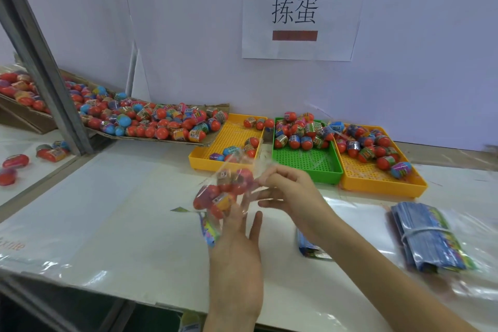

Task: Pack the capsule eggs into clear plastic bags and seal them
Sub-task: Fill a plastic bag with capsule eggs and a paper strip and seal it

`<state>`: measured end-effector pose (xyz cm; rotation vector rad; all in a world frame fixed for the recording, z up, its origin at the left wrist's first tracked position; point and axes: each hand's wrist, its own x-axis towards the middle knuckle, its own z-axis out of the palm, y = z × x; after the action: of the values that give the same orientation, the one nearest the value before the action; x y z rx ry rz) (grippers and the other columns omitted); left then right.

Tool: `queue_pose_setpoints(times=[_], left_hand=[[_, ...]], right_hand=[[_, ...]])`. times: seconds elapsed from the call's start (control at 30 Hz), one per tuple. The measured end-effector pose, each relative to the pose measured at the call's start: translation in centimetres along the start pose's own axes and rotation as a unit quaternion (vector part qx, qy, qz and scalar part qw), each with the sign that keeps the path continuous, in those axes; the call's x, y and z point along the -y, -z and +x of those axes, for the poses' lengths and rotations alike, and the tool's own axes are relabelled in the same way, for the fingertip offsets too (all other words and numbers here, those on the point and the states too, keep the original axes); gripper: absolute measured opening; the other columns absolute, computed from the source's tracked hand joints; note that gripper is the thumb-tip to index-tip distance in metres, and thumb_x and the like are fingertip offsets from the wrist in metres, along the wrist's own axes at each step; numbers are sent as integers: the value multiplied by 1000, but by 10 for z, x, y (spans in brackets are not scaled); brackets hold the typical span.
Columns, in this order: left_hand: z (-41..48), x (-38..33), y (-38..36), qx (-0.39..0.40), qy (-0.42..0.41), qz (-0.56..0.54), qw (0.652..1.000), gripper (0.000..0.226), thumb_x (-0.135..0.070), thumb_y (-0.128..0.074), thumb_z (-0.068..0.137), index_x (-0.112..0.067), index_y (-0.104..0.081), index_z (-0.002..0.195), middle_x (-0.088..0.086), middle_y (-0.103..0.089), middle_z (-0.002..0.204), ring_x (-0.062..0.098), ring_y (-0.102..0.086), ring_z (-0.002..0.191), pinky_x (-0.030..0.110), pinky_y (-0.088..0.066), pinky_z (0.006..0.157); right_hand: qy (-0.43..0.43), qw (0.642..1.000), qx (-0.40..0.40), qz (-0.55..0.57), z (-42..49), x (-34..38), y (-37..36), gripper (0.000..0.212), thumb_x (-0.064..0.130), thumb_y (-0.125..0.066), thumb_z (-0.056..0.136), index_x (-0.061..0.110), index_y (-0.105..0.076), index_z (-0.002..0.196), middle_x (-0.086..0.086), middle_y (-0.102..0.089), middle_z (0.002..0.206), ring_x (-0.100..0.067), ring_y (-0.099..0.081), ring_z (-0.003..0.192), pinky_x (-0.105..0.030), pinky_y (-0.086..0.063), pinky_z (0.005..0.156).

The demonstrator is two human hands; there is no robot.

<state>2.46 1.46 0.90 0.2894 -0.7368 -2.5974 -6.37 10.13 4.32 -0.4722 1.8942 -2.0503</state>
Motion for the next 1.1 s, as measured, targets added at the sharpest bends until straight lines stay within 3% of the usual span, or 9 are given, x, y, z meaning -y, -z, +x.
queue_pose_setpoints(times=[0.17,0.33,0.47,0.57,0.7,0.77,0.9,1.03,1.1], left_hand=[[-3,-4,0,22,27,-9,999,61,-42,-57,81,-20,-60,138,8,-68,132,28,-64,123,47,-48,96],[-2,2,-1,54,19,115,992,62,-34,-71,73,-23,-60,133,5,-73,121,22,-72,108,32,-59,78],[-3,7,1,61,-24,180,981,62,-34,-81,65,-21,-69,124,7,-75,113,24,-73,104,24,-58,75],[0,10,4,42,-39,200,978,55,-30,-79,67,-20,-70,121,4,-77,106,23,-74,98,25,-59,73],[0,9,4,20,-61,191,980,42,-24,-74,73,-16,-73,115,7,-77,103,20,-74,90,24,-58,67],[-2,8,5,18,-62,182,981,39,-23,-73,75,-18,-73,113,8,-76,106,19,-72,92,23,-57,68],[-3,7,4,25,-54,177,982,41,-25,-73,72,-23,-74,114,5,-76,110,18,-74,99,22,-58,69],[-3,7,3,19,-62,193,979,55,-43,-75,70,-29,-66,122,0,-76,111,16,-73,101,28,-60,75],[-3,8,3,2,-71,201,977,45,-47,-72,73,-30,-68,115,1,-76,106,16,-74,95,30,-59,71]], right_hand=[[101,991,-38,76,6,13,20,16,8,-53,74,16,-58,62,-7,-69,77,-24,-63,71,-33,-53,69],[117,992,-37,32,6,12,22,11,11,-51,72,16,-54,62,-9,-68,77,-20,-61,71,-22,-48,58],[117,992,-24,-30,5,9,19,5,14,-54,73,10,-55,71,-22,-63,86,-31,-59,85,-40,-49,73],[117,991,39,-44,4,13,22,10,16,-60,78,7,-57,84,-12,-70,88,-26,-64,85,-47,-51,80],[109,982,99,-115,1,14,22,26,22,-76,81,13,-62,102,-7,-73,99,-22,-68,87,-38,-57,83],[121,981,73,-130,1,13,19,21,21,-79,82,17,-66,99,-6,-73,95,-23,-70,86,-38,-59,81],[139,982,26,-125,2,9,15,11,13,-77,87,13,-67,87,-1,-72,80,-18,-71,72,-22,-55,64],[129,976,28,-174,3,5,15,19,18,-81,84,12,-63,84,0,-71,79,-13,-70,73,-26,-57,67],[125,973,52,-186,3,5,16,21,24,-82,83,13,-63,83,-4,-71,81,-13,-70,75,-29,-59,71]])
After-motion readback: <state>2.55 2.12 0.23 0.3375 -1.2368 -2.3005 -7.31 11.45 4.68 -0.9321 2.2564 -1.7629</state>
